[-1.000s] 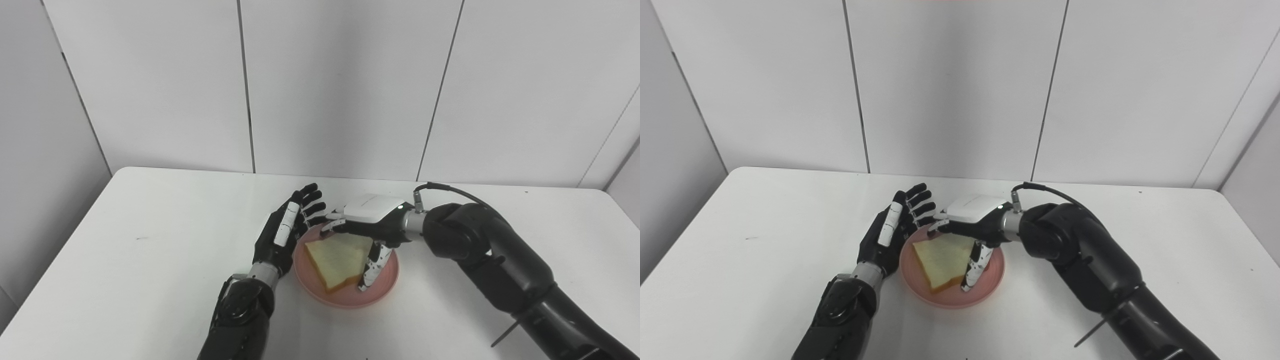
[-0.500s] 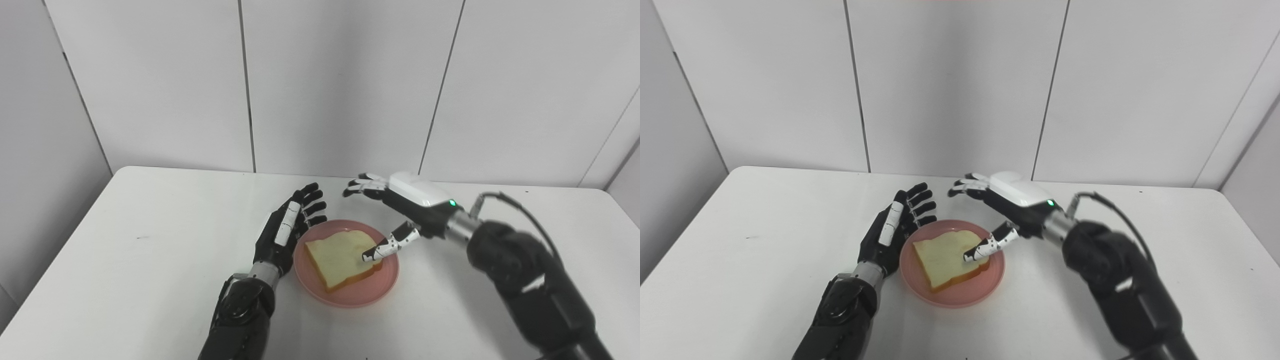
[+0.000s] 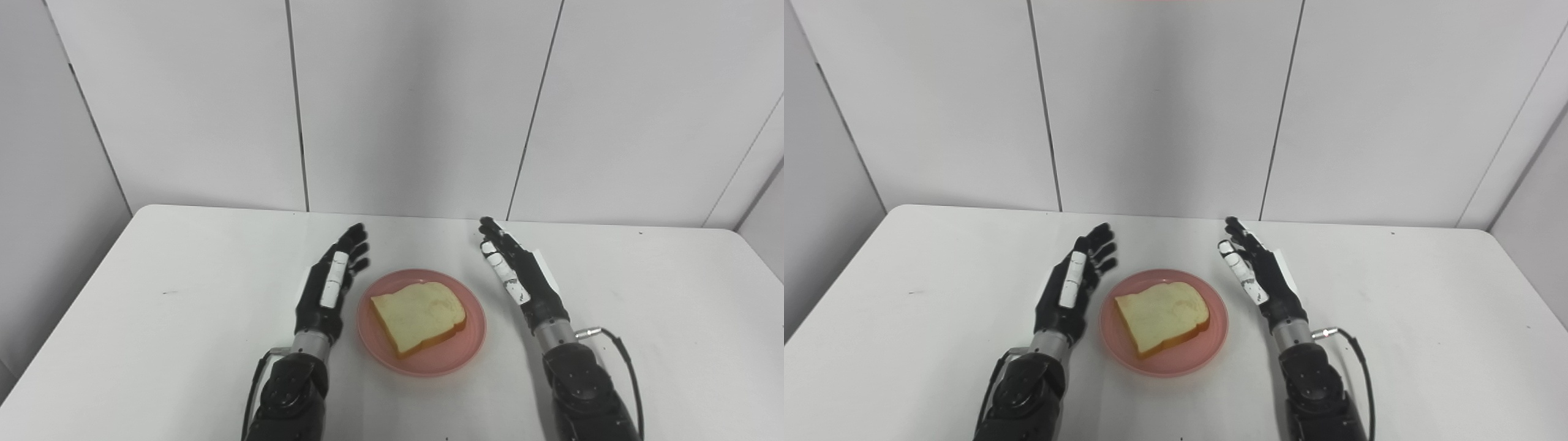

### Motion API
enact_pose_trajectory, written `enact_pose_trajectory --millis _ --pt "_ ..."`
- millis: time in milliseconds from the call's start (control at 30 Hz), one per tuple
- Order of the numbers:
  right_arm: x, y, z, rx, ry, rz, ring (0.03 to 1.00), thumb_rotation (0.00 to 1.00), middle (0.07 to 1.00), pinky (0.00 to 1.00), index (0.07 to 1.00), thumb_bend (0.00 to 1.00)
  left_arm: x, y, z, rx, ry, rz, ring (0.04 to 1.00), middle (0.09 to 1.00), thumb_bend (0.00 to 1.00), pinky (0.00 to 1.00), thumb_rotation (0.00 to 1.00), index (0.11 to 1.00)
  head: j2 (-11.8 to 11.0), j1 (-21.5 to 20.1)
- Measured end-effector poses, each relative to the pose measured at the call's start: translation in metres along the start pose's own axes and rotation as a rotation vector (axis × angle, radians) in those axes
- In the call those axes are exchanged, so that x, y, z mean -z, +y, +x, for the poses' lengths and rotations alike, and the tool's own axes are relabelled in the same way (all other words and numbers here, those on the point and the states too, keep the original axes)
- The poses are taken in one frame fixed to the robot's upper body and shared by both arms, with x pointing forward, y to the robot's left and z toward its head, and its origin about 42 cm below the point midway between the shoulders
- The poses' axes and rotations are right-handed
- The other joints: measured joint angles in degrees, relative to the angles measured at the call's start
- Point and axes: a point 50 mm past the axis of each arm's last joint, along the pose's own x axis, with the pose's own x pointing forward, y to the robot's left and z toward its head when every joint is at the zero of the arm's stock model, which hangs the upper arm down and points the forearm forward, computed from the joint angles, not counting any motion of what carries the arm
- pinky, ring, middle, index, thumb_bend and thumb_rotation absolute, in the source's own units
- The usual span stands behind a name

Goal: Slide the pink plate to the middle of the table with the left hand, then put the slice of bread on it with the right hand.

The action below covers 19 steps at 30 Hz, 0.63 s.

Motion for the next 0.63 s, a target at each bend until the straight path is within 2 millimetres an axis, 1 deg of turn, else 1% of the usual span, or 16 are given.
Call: enact_pose_trajectory --millis 100,200,267,433,533,633 --pt "0.005 -0.002 -0.004 0.034 0.014 0.019 0.968 1.00 0.923 0.96 0.916 0.85 -0.001 0.005 -0.004 -0.026 -0.003 0.065 0.977 0.954 0.89 1.00 0.90 0.894 0.18 0.00" --pt "0.005 -0.001 -0.004 0.052 0.014 0.038 0.966 1.00 0.921 0.95 0.908 0.86 -0.001 0.006 -0.005 -0.019 0.008 0.113 0.986 0.971 0.89 1.00 0.89 0.901 0.18 -0.09" --pt "0.004 0.001 -0.004 0.052 0.014 0.048 0.960 1.00 0.916 0.94 0.898 0.84 -0.002 0.005 -0.006 -0.007 0.010 0.133 0.997 0.982 0.89 1.00 0.88 0.912 0.18 -0.18" --pt "0.003 0.004 -0.004 0.048 0.011 0.070 0.948 1.00 0.912 0.93 0.890 0.86 -0.003 0.003 -0.007 0.006 0.017 0.143 1.000 0.993 0.88 1.00 0.86 0.940 0.44 -0.26" --pt "0.003 0.006 -0.004 0.038 0.010 0.062 0.943 1.00 0.927 0.90 0.898 0.82 -0.005 0.002 -0.007 0.010 0.028 0.145 1.000 0.997 0.90 1.00 0.85 0.937 0.53 -0.35" --pt "0.004 0.009 -0.005 0.024 0.012 0.038 0.940 1.00 0.933 0.89 0.902 0.80 -0.009 0.001 -0.007 0.016 0.041 0.147 1.000 1.000 0.91 1.00 0.84 0.928 0.53 -0.35"
